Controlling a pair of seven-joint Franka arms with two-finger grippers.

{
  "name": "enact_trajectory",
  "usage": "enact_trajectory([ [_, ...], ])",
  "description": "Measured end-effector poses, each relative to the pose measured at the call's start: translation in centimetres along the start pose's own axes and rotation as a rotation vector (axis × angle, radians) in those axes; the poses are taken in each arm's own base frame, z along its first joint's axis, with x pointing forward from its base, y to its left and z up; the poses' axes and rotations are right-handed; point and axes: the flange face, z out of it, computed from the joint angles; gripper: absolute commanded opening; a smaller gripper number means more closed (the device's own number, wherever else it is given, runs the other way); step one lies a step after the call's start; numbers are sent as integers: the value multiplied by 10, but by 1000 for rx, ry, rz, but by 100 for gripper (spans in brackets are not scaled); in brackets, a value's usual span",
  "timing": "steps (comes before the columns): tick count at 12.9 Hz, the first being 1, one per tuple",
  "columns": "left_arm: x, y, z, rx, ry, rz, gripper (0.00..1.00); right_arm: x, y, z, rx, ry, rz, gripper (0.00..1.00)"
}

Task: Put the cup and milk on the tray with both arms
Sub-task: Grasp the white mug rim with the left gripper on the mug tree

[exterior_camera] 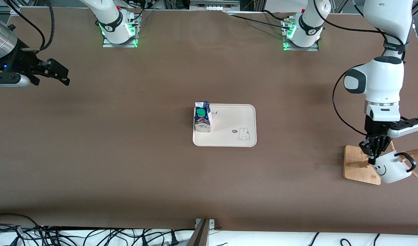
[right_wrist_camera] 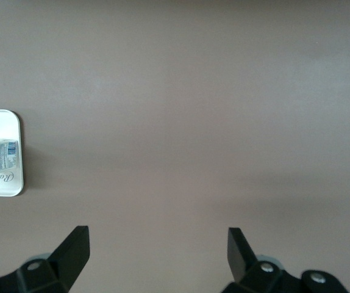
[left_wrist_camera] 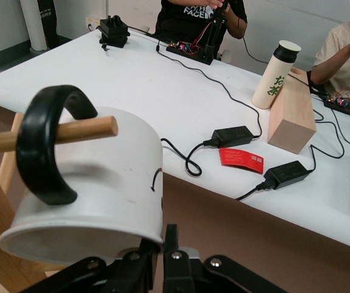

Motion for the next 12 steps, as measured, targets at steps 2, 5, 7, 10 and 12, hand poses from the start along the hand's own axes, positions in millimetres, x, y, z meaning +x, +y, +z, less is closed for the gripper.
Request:
enact_trajectory([
  [2, -1, 2, -5, -5, -2, -17, 0, 0, 0, 0, 0, 0, 0, 100],
  [5, -1, 5, -11, -11, -22, -24, 0, 0, 0, 0, 0, 0, 0, 100],
  [7, 3, 14, -18, -25, -47, -27, 0, 0, 0, 0, 0, 0, 0, 100],
  [10, 15, 31, -35, -49, -130, -34, 0, 0, 0, 0, 0, 0, 0, 100],
  [12, 31, 43, -49, -62, -202, -37, 0, 0, 0, 0, 0, 0, 0, 100],
])
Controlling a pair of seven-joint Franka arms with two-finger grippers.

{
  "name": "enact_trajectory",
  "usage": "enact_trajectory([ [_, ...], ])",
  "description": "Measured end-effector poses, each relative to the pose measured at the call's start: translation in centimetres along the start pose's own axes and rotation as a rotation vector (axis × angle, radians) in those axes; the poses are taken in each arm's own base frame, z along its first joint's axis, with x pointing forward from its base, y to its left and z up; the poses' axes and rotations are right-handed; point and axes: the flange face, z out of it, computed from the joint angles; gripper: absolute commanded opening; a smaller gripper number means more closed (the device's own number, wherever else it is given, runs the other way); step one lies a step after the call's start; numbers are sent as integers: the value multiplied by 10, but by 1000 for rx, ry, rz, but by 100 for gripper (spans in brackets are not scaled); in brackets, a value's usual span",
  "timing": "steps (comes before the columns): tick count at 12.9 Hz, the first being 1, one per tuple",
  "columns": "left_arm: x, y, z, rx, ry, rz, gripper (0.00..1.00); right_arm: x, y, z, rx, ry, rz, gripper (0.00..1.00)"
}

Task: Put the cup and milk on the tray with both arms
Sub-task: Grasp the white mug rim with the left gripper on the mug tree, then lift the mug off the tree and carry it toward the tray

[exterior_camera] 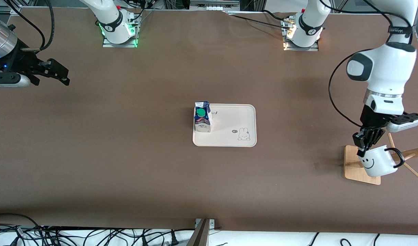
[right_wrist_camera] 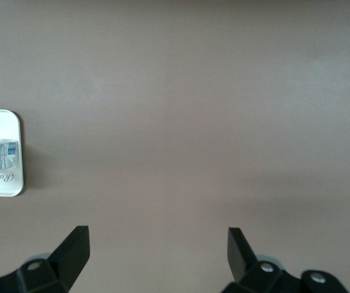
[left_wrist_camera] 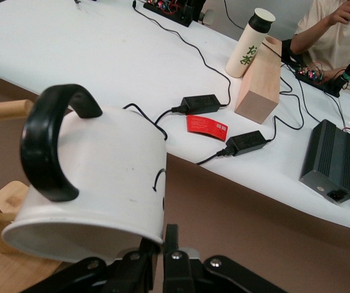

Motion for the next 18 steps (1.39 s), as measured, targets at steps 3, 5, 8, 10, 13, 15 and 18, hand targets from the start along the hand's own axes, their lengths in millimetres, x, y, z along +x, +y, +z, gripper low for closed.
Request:
enact_trajectory([
  [3, 27, 28, -30, -11, -182, 9, 0, 0, 0, 0, 0, 0, 0, 100],
  [5, 48, 66, -61, 35, -337, -9, 0, 0, 0, 0, 0, 0, 0, 100],
  [8, 4, 171, -95, 195, -502, 40, 0, 0, 0, 0, 0, 0, 0, 100],
  [10, -39, 209, -90, 216, -574, 147, 0, 0, 0, 0, 0, 0, 0, 100],
  [13, -64, 204, -62, 203, -700, 392, 0, 0, 0, 0, 0, 0, 0, 100],
  [15, -76, 201, -50, 168, -775, 564, 0, 0, 0, 0, 0, 0, 0, 100],
  [18, -111, 224, -46, 128, -838, 693, 0, 0, 0, 0, 0, 0, 0, 100],
])
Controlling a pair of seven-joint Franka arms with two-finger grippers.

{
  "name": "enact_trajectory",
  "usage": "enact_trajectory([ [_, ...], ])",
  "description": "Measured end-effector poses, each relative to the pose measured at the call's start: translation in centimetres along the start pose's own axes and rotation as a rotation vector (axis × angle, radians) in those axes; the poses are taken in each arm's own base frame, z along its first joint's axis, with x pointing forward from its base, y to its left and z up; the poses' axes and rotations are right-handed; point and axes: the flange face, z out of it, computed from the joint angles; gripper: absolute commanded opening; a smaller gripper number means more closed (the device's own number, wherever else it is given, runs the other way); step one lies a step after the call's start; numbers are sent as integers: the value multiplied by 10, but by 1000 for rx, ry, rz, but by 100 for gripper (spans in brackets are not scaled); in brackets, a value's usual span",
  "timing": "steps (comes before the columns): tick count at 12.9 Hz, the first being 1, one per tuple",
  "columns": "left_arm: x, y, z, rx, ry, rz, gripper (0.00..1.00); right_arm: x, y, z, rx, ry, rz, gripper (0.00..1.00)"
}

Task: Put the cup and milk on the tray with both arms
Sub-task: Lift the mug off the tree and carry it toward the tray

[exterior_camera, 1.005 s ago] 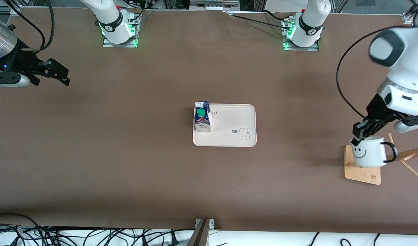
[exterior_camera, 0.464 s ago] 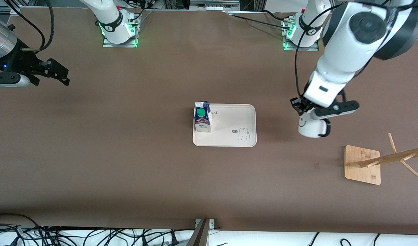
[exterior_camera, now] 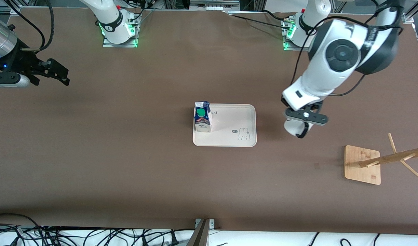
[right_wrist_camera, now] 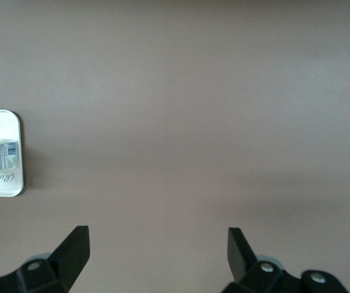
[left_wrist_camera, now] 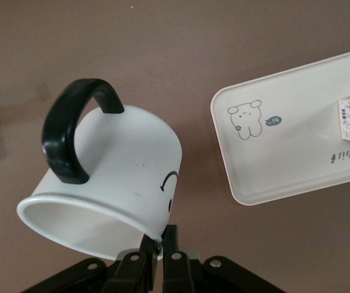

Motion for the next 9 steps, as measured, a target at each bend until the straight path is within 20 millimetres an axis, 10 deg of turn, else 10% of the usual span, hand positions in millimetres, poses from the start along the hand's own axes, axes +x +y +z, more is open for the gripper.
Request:
enact_trajectory([
  [9, 5, 86, 35, -97, -83, -79, 0, 0, 2, 0, 0, 0, 4, 100],
])
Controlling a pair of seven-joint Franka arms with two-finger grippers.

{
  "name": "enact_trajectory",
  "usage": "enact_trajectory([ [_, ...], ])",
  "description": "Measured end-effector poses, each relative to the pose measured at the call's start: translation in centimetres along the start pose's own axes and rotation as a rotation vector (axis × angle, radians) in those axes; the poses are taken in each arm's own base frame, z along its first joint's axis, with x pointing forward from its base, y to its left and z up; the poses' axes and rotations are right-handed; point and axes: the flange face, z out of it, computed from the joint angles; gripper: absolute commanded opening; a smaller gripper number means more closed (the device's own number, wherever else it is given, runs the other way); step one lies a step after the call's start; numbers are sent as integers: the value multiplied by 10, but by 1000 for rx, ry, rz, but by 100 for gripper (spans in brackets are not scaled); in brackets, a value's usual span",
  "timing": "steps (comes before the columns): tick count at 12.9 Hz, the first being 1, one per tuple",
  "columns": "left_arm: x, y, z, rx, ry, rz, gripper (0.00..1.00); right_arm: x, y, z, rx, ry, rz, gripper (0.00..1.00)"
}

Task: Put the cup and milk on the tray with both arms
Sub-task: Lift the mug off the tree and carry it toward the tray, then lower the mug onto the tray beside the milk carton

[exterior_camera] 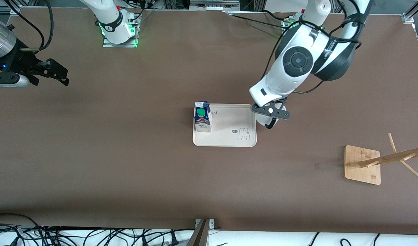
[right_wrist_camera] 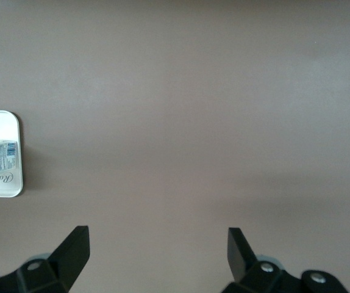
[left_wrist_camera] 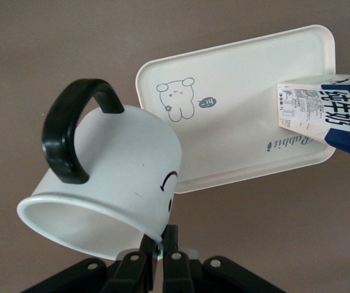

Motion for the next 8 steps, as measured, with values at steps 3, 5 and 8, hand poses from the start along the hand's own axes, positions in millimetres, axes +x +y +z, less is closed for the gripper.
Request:
enact_trajectory([
  [3, 2, 33, 29, -54, -67, -25, 0, 0, 0, 0, 0, 0, 1, 100],
  [5, 9, 35, 55, -56, -111, -35, 0, 0, 1, 0, 0, 0, 1, 100],
  [8, 24, 31, 81, -57, -141, -50, 0, 0, 1, 0, 0, 0, 1, 100],
])
